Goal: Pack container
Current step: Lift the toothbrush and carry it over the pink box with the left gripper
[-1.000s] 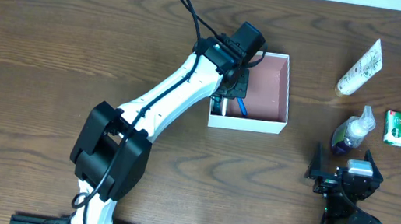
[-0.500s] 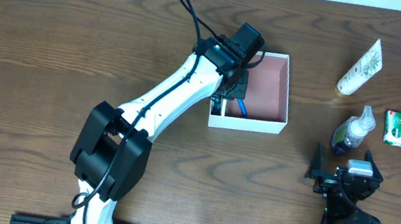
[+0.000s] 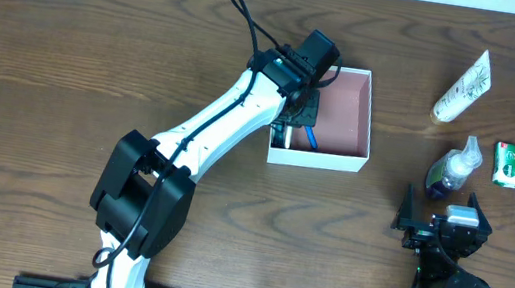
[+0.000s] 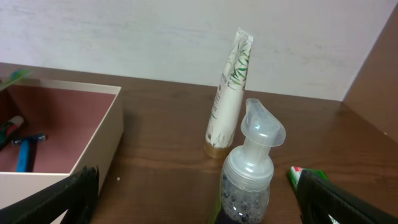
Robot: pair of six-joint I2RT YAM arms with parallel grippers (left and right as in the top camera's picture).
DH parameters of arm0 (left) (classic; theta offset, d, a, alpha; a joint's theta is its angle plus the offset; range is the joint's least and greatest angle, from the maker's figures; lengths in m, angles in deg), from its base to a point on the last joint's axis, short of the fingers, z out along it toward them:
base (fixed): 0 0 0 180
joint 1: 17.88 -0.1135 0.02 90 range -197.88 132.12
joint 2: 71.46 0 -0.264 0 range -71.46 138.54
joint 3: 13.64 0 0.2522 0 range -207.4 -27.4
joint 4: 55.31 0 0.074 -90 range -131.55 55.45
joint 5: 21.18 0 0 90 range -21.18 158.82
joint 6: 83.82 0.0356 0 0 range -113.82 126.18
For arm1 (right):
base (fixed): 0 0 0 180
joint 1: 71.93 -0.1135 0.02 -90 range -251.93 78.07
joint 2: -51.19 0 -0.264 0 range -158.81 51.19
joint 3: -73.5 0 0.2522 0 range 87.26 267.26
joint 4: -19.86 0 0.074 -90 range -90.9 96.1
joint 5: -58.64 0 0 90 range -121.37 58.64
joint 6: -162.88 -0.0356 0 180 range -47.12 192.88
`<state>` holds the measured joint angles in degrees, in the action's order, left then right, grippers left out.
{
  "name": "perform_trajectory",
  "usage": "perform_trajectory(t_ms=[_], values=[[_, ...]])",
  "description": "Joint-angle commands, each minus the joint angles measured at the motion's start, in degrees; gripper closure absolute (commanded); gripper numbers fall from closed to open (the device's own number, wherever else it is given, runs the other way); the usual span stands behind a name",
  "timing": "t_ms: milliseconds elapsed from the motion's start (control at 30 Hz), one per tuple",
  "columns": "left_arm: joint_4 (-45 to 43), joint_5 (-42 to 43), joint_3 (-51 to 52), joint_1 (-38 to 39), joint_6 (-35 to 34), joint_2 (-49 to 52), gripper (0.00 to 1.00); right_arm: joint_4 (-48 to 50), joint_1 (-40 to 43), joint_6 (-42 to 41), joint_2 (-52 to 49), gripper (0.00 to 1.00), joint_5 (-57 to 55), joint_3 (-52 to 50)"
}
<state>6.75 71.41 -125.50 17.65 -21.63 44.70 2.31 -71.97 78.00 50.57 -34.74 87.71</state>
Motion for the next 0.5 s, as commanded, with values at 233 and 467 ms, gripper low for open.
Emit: perform_trajectory(t_ms=[233, 467], values=[[-0.3, -0.9, 0.4, -0.2, 2.2, -0.2, 0.93, -0.2, -0.4, 0.7, 0.3, 0.01, 0.2, -0.1], [0.1, -0.9, 0.4, -0.2, 5.7, 0.8, 0.92, -0.2, -0.4, 0.7, 0.3, 0.01, 0.2, -0.1]])
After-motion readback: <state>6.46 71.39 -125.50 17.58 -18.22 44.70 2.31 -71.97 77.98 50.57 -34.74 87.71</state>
